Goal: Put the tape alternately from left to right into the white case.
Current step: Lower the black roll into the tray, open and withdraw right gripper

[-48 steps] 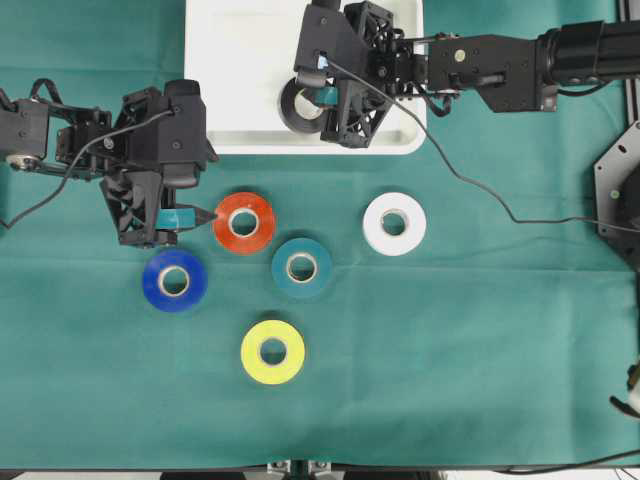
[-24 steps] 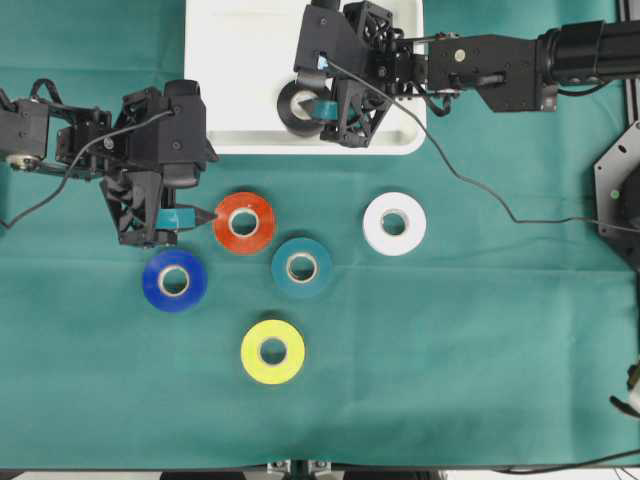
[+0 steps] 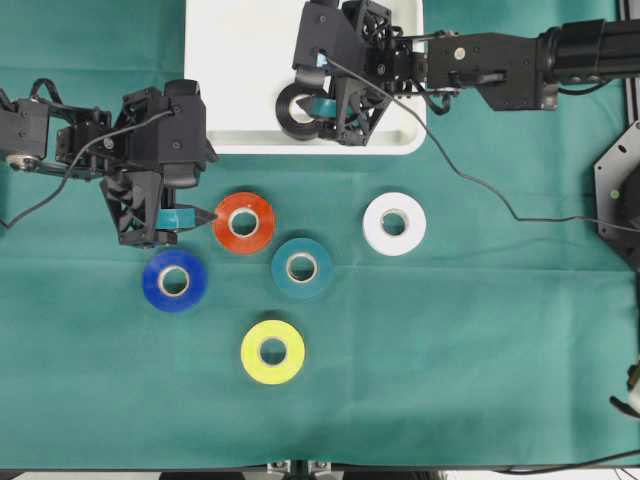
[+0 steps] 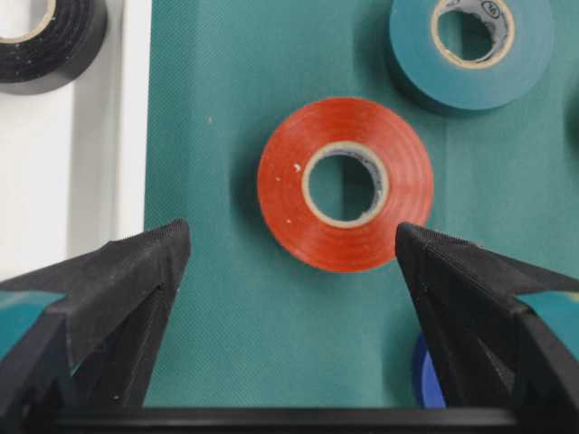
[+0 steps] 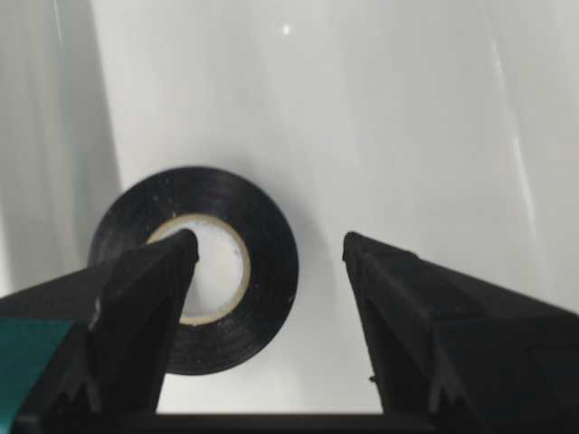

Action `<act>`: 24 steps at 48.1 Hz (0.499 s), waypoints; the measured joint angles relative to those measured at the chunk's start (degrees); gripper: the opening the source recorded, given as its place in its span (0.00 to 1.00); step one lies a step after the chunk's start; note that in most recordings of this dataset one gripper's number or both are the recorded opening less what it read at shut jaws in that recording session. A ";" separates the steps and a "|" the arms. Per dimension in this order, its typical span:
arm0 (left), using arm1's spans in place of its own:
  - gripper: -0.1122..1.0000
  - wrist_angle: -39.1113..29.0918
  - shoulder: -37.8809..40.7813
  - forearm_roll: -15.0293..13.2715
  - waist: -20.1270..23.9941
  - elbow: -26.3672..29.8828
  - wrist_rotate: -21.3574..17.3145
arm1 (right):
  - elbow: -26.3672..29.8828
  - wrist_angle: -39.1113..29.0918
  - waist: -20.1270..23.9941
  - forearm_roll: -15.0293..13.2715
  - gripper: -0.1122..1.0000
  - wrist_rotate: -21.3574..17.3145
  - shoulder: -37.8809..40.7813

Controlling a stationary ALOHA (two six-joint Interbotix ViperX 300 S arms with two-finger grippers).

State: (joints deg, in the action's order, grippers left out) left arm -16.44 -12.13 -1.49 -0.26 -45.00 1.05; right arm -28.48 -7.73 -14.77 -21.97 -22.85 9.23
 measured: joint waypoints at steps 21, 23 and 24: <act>0.60 0.00 0.00 0.00 0.00 0.09 0.00 | -5.19 0.09 6.24 0.00 0.76 -0.26 -8.53; 0.61 0.00 0.00 0.00 0.00 0.09 0.00 | -5.63 0.09 7.03 0.00 0.76 -0.35 -9.23; 0.61 0.00 0.00 0.00 0.00 0.00 0.00 | -5.89 0.09 7.47 0.00 0.76 -0.26 -9.49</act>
State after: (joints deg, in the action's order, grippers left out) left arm -16.44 -12.13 -1.49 -0.26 -45.00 1.05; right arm -34.37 -7.65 -7.29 -21.97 -23.12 -0.26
